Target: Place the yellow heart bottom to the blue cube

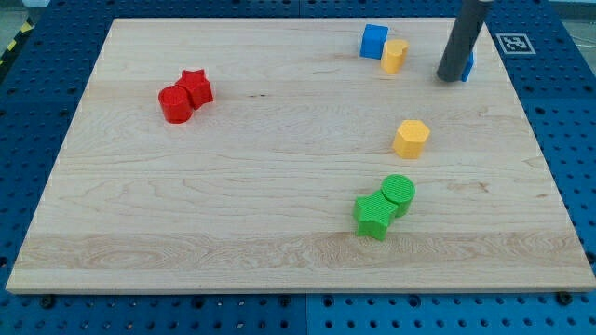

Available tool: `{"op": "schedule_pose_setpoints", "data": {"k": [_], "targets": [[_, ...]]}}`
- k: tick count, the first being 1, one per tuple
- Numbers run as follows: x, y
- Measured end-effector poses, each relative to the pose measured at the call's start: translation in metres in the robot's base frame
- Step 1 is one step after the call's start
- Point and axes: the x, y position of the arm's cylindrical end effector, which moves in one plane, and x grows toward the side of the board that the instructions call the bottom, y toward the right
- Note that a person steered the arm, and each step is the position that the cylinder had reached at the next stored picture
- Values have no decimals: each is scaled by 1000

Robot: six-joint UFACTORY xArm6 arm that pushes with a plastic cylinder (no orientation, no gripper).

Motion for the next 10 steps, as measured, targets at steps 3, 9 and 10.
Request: {"op": "schedule_pose_setpoints", "data": {"k": [3, 9, 10], "targets": [[-40, -69], [-127, -55], [-127, -54]]}}
